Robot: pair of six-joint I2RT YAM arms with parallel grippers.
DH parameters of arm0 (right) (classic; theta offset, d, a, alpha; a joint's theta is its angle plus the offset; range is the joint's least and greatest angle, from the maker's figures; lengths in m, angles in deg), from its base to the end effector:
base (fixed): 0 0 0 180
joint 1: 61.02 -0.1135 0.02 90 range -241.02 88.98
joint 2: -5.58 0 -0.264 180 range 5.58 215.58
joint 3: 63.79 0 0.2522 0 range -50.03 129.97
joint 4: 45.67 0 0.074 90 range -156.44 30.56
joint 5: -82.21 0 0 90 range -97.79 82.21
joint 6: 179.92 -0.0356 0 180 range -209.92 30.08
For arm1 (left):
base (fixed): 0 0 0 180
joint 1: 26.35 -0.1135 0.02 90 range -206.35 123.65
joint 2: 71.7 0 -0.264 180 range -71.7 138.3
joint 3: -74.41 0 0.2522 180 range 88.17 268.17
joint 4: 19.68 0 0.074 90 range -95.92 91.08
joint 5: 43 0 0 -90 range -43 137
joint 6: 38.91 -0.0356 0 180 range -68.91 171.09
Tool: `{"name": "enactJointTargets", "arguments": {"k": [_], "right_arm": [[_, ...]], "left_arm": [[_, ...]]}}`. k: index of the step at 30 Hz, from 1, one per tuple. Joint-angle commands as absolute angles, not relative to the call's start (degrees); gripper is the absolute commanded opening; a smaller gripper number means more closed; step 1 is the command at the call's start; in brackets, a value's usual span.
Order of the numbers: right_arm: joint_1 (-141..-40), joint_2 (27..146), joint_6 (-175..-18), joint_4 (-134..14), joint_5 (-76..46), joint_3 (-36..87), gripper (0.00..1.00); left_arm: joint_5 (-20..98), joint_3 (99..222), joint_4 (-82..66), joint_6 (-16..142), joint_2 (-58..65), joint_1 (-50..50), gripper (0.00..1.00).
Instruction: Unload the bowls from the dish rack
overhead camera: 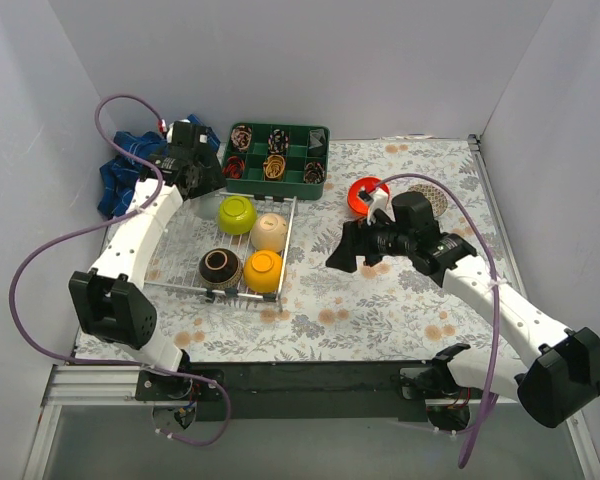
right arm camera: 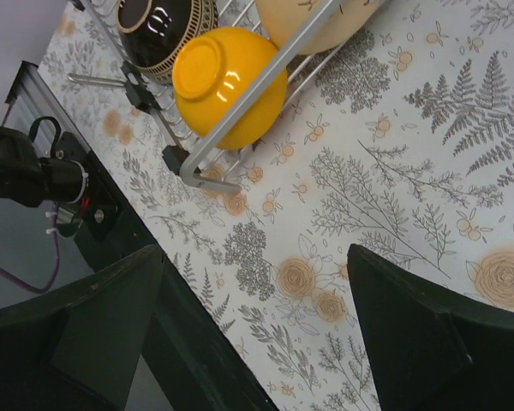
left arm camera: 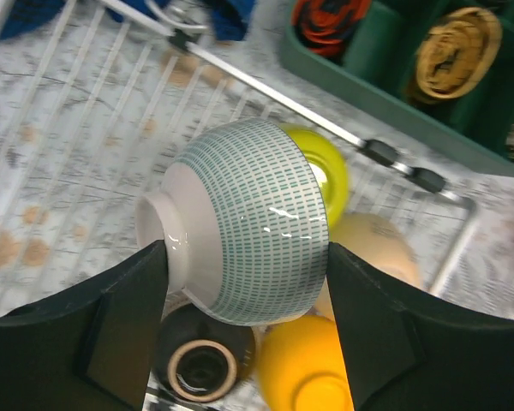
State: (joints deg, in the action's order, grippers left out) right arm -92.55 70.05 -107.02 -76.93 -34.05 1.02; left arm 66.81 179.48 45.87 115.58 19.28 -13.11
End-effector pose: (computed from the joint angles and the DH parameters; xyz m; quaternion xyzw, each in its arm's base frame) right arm 0.2042 0.1438 0.2988 -0.2175 0.8265 0.3778 0.3562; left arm 0.3299 -0.0652 0.3548 -0.4533 0.8139 -0.0776 0.3550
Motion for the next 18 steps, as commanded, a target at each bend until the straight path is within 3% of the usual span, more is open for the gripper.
{"name": "enactJointTargets", "arguments": {"k": [1, 9, 18], "right_arm": [[-92.66, 72.37, -110.13, -71.74, -35.56, 6.39, 0.96], [-92.66, 78.0, -115.93, -67.0, -36.09, 12.63, 0.96], [-92.57, 86.08, -124.97, -56.1, -39.08, 14.57, 0.94]], "left_arm": [[52.73, 179.41, 40.14, 120.78, 11.81, -13.07, 0.0], [27.96, 167.46, 24.43, 132.37, 3.28, -12.37, 0.0], [20.81, 157.61, 11.5, 142.58, -1.91, -7.8, 0.0]]}}
